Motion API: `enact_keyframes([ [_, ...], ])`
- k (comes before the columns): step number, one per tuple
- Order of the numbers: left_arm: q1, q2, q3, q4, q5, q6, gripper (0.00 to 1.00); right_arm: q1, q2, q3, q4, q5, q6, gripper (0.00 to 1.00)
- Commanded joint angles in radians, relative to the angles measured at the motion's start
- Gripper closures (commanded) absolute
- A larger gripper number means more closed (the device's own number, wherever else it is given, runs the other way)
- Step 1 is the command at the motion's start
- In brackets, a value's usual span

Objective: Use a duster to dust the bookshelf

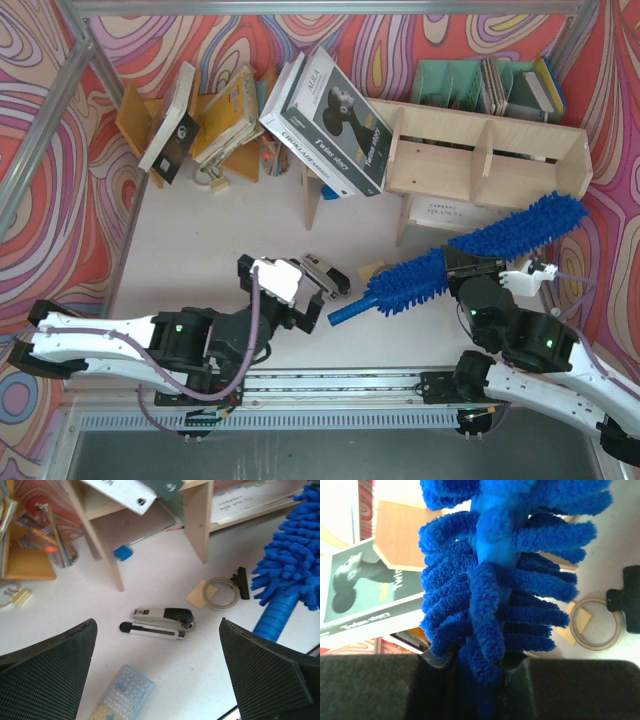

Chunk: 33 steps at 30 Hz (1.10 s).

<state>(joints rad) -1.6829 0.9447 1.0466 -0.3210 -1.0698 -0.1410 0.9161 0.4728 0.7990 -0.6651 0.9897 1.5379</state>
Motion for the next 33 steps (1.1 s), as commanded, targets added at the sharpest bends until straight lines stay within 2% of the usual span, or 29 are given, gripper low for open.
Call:
enact_keyframes([
  [1,0.002,-0.102,-0.056,-0.062,-0.112,-0.081,0.02,-0.002,0.005,-0.048,-0.157,0.048,0.248,0.87],
  [10,0.002,-0.272,-0.138,-0.056,-0.131,-0.132,0.02,-0.002,0.003,-0.193,-0.153,-0.004,0.41,0.84],
  [19,0.002,-0.19,-0.089,-0.103,-0.151,-0.123,0.02,-0.002,0.004,-0.387,0.018,-0.105,0.491,0.82],
  [33,0.002,-0.157,-0.083,-0.114,-0.15,-0.119,0.02,-0.002,0.105,-0.535,0.267,-0.154,0.543,0.74],
])
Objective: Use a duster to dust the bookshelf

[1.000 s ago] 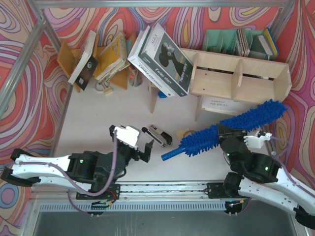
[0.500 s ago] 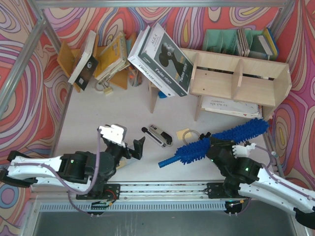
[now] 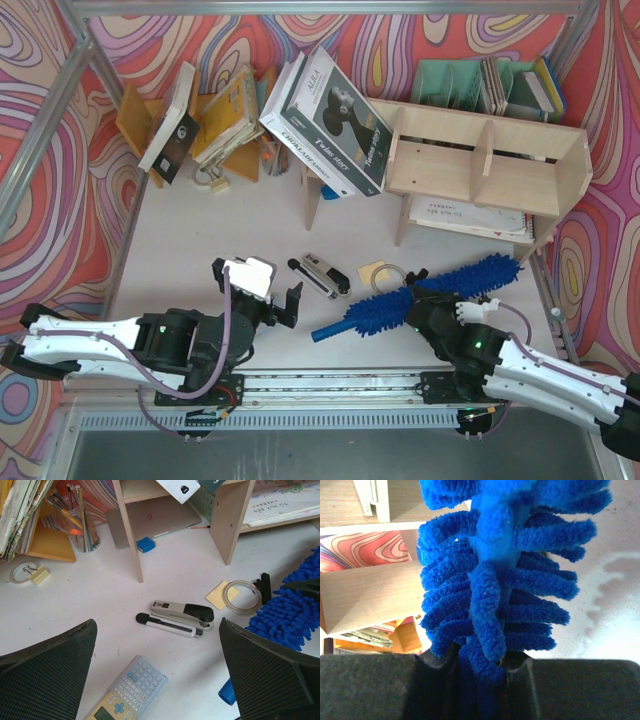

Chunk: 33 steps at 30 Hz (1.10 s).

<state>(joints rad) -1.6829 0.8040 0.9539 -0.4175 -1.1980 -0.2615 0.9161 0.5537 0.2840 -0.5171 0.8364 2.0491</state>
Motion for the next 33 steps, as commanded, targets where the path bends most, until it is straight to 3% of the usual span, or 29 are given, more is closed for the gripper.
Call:
enact_keyframes([
  [1,0.002,-0.019,0.008,-0.019,-0.023,0.0,0.02,-0.003,0.034,-0.026,0.134,-0.006,0.034,0.74],
  [8,0.001,-0.035,0.0,-0.023,-0.022,-0.007,0.02,-0.003,0.103,-0.049,0.22,-0.038,0.056,0.71],
  [24,0.002,-0.037,0.009,-0.05,-0.025,-0.03,0.02,-0.004,0.175,-0.052,0.271,-0.075,0.108,0.51],
  [33,0.002,-0.022,0.015,-0.057,-0.026,-0.044,0.02,-0.004,0.163,-0.051,0.237,-0.104,0.126,0.32],
])
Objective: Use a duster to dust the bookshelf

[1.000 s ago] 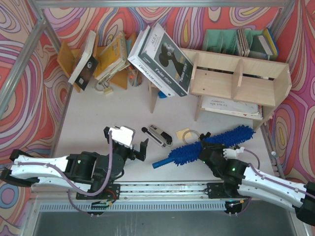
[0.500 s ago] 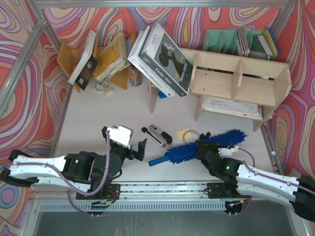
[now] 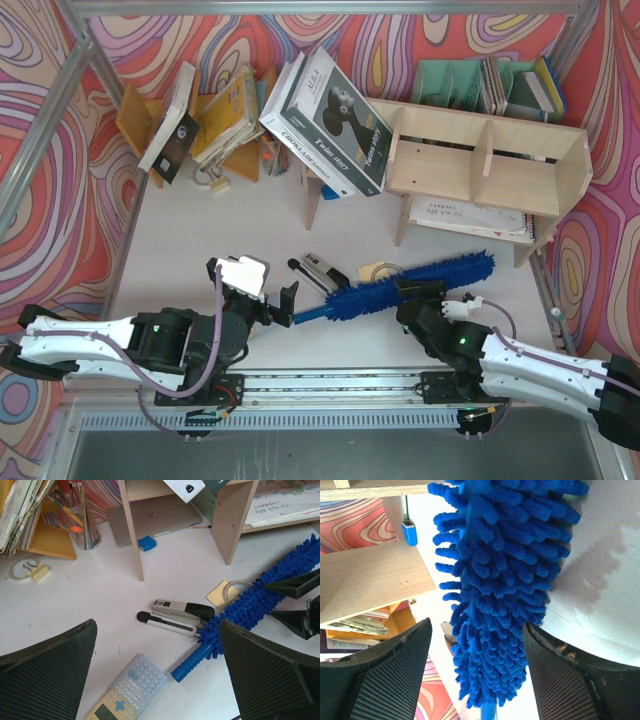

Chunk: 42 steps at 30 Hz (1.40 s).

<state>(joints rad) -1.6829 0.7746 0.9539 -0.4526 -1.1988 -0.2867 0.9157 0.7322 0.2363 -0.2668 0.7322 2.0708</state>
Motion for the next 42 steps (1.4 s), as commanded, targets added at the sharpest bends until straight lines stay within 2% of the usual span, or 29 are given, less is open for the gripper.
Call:
enact_keyframes([
  [1,0.002,0.009,0.016,-0.024,-0.027,-0.019,0.02,-0.003,-0.021,0.0,-0.027,-0.001,0.107,0.3],
  [4,0.002,0.014,0.016,-0.029,-0.039,-0.024,0.02,-0.003,-0.054,0.013,-0.079,0.013,0.098,0.24],
  [8,0.015,0.015,0.014,-0.037,-0.056,-0.051,0.02,-0.003,-0.102,0.062,-0.167,0.049,0.007,0.17],
  [12,0.12,0.031,0.042,-0.113,0.059,-0.148,0.02,-0.003,-0.115,0.145,-0.289,0.089,-0.078,0.09],
  [14,0.182,0.064,0.067,-0.167,0.123,-0.186,0.02,-0.003,-0.111,0.18,-0.31,0.121,-0.145,0.02],
  [17,0.29,0.139,0.103,-0.239,0.197,-0.216,0.02,-0.003,-0.102,0.234,-0.275,0.174,-0.346,0.01],
  [21,0.44,0.23,0.15,-0.312,0.237,-0.241,0.02,-0.003,-0.066,0.317,-0.179,0.242,-0.72,0.01],
  [24,0.532,0.253,0.158,-0.296,0.214,-0.226,0.02,-0.003,-0.054,0.34,0.055,0.255,-1.179,0.01],
  [28,0.662,0.198,0.077,-0.134,0.202,-0.135,0.02,-0.008,-0.051,0.32,0.319,0.235,-1.72,0.01],
  [31,0.722,0.117,-0.06,0.136,0.175,0.05,0.02,-0.05,-0.05,0.271,0.487,0.163,-1.96,0.01],
  [33,0.743,0.057,-0.19,0.41,0.128,0.22,0.02,-0.122,-0.045,0.248,0.512,0.074,-2.005,0.01],
  [36,0.811,0.017,-0.385,0.77,0.164,0.414,0.02,-0.27,-0.023,0.218,0.539,-0.063,-2.014,0.01],
  [38,0.891,0.046,-0.455,0.854,0.175,0.428,0.02,-0.351,0.006,0.186,0.583,-0.115,-2.015,0.01],
  [42,1.069,0.168,-0.511,0.857,0.213,0.338,0.02,-0.426,0.055,0.101,0.714,-0.137,-2.004,0.01],
])
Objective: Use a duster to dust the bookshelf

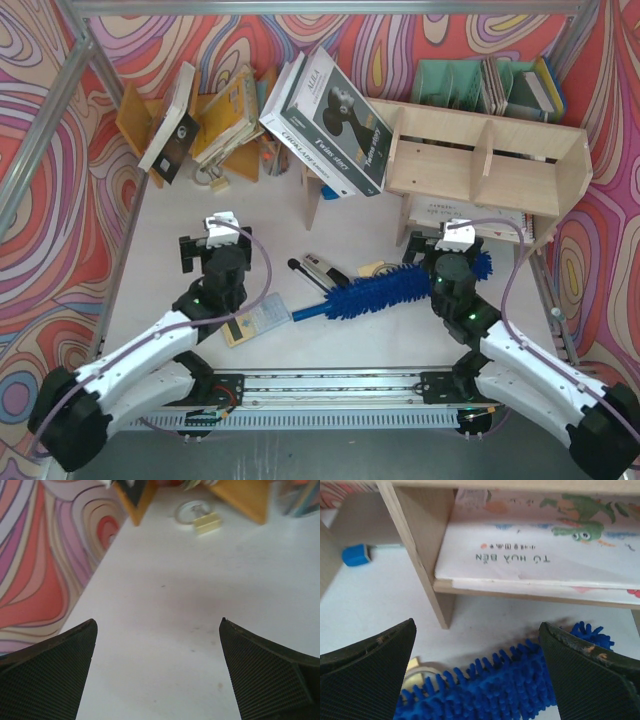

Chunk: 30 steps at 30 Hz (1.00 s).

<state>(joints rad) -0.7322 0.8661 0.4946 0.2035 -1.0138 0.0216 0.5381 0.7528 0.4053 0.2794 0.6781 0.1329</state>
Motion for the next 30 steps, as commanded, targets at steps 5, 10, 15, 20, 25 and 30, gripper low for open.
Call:
enact_keyframes([
  [5,0.243,0.23,-0.12,0.353,0.139,0.036,0.02,-0.087,0.154,-0.135,0.321,-0.062,-0.115,0.01],
  [10,0.343,0.374,-0.177,0.555,0.239,0.068,0.02,-0.165,0.274,-0.179,0.445,-0.087,-0.101,0.01],
  [15,0.423,0.517,-0.231,0.808,0.339,0.09,0.02,-0.239,0.412,-0.204,0.615,-0.172,-0.117,0.01],
  [20,0.529,0.587,-0.215,0.839,0.484,0.028,0.02,-0.255,0.589,-0.227,0.831,-0.197,-0.175,0.01],
  [25,0.62,0.607,-0.198,0.789,0.627,-0.045,0.02,-0.286,0.645,-0.247,0.966,-0.252,-0.212,0.01],
  [30,0.667,0.657,-0.125,0.68,0.694,-0.081,0.02,-0.364,0.66,-0.255,1.01,-0.358,-0.181,0.01],
])
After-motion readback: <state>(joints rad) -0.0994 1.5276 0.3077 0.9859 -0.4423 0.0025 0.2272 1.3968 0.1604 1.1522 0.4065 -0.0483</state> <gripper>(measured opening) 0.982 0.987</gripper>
